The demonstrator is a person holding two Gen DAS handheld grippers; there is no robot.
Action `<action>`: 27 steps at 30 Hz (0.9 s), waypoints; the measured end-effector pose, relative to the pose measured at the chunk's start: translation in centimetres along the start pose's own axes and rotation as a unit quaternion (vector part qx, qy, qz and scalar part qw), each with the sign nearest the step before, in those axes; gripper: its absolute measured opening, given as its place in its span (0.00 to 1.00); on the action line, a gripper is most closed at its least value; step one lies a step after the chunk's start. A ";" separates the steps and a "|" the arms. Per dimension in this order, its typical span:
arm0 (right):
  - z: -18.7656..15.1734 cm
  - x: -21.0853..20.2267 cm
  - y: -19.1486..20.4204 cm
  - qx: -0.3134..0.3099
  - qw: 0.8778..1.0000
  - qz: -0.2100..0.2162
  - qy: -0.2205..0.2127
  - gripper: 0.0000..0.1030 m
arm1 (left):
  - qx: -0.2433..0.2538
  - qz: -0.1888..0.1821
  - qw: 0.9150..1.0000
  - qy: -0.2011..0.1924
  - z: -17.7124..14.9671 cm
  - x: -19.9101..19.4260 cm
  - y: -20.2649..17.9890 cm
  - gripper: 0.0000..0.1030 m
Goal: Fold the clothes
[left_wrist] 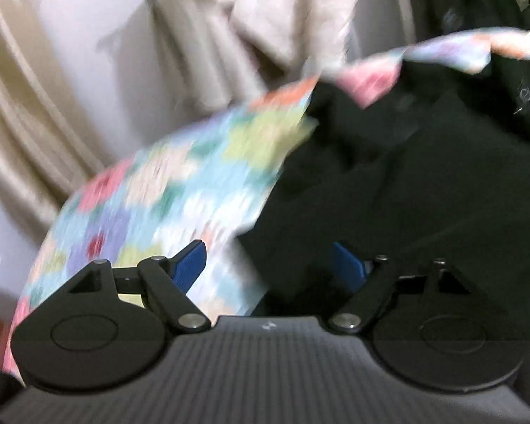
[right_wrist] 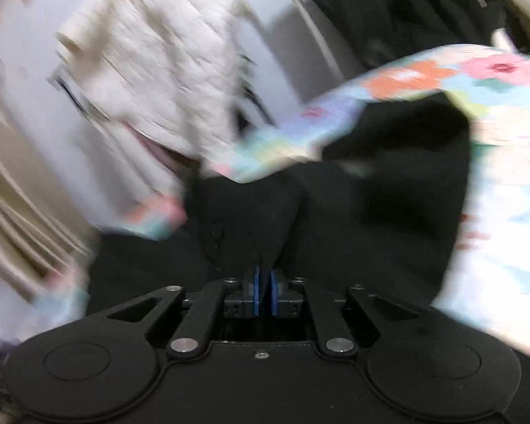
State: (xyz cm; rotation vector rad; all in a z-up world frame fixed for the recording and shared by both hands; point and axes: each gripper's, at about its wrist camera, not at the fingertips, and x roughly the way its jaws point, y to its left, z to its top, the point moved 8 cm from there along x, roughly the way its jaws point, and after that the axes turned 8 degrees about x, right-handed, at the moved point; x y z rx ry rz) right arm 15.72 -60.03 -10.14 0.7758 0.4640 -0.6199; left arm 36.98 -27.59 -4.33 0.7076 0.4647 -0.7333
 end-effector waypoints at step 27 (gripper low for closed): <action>15.7 -3.6 -9.4 0.056 0.984 -0.067 -0.153 0.04 | -0.035 -0.237 0.970 0.030 7.6 6.4 -19.0 0.92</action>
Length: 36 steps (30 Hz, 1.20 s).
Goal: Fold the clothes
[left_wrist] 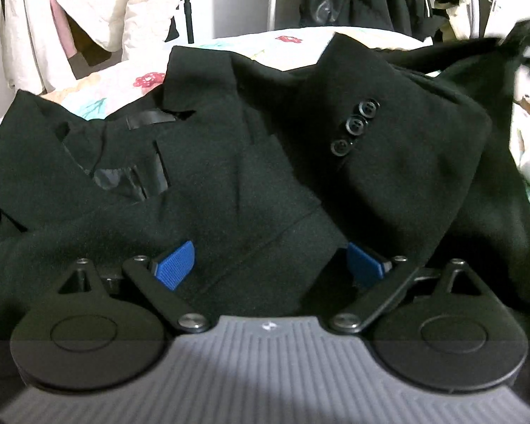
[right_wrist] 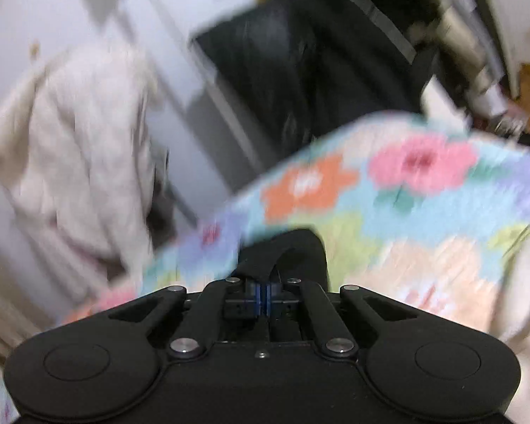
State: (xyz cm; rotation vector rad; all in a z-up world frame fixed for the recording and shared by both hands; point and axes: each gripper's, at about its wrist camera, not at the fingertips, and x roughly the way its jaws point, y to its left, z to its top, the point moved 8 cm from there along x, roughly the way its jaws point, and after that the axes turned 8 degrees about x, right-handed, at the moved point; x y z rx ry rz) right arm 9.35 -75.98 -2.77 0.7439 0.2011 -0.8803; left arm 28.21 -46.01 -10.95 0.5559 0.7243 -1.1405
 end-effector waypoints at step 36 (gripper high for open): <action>-24.9 -5.7 14.5 -0.194 0.908 0.210 0.306 0.11 | -0.174 0.001 0.976 -0.130 -4.3 -13.4 12.6 0.87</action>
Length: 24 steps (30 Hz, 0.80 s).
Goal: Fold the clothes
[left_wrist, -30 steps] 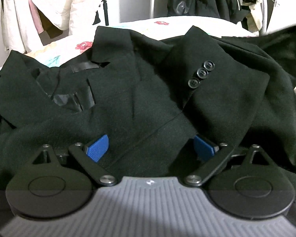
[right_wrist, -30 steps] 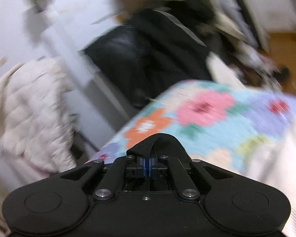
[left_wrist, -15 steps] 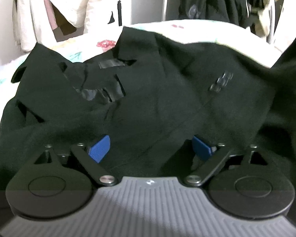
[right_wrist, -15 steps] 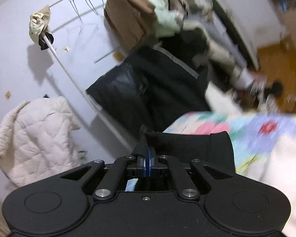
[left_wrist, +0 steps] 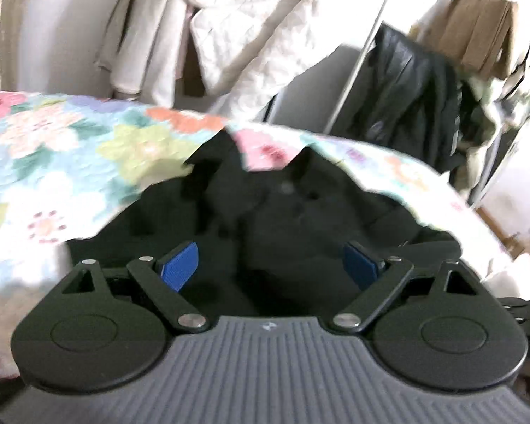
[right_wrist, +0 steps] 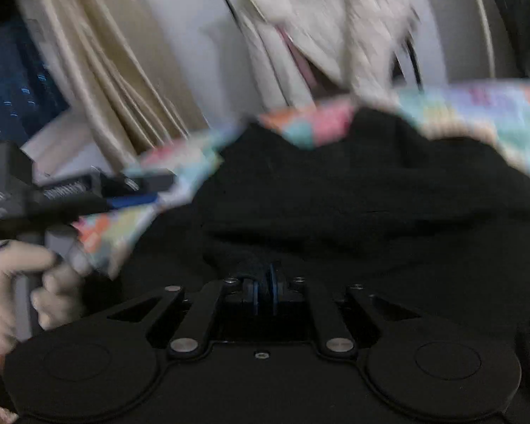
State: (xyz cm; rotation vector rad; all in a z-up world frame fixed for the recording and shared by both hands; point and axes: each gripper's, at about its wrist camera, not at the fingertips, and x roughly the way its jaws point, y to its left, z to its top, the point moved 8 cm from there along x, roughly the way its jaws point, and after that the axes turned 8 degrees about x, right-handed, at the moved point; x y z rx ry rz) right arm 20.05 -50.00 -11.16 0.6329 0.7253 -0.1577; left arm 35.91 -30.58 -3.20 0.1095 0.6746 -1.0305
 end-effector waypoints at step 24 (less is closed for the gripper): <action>6.0 -10.4 -10.8 0.222 0.972 -0.030 -0.074 0.55 | 0.229 -0.206 0.951 0.028 -2.9 3.2 -9.3 1.00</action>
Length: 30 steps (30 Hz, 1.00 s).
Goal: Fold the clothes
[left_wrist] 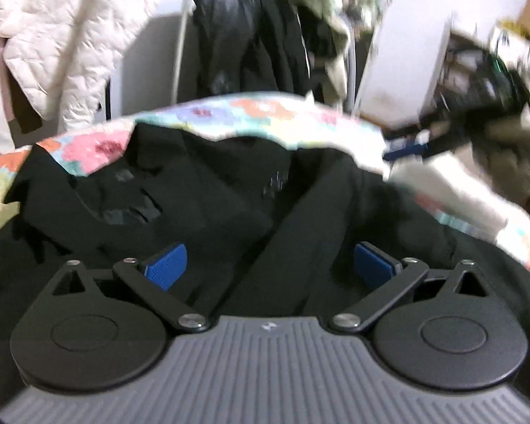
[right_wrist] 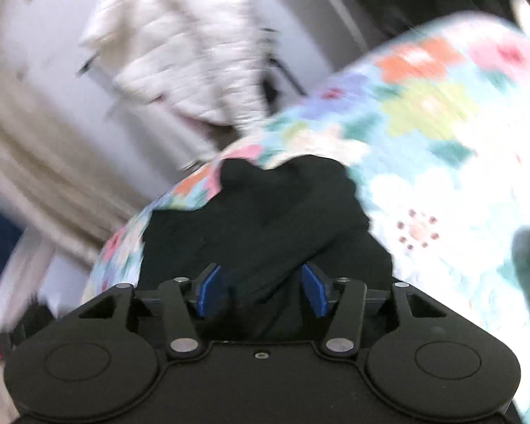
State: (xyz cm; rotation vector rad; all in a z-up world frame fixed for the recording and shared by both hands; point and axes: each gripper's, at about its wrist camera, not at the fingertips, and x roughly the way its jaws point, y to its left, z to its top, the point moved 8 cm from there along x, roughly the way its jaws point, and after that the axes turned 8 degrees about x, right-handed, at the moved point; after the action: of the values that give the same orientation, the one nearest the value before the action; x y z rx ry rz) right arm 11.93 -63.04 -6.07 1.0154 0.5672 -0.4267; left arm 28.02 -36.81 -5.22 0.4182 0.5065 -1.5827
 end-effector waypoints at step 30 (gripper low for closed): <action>13.1 4.5 -0.1 0.009 0.987 -0.037 -0.158 0.03 | -0.033 -0.143 0.989 -0.003 2.9 -1.4 -2.7 0.03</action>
State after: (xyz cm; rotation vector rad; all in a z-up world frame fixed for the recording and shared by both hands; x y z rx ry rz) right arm 18.56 -74.99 -3.64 0.9221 0.3156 -0.6458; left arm 25.53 -37.11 -1.80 0.2992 0.6351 -1.8356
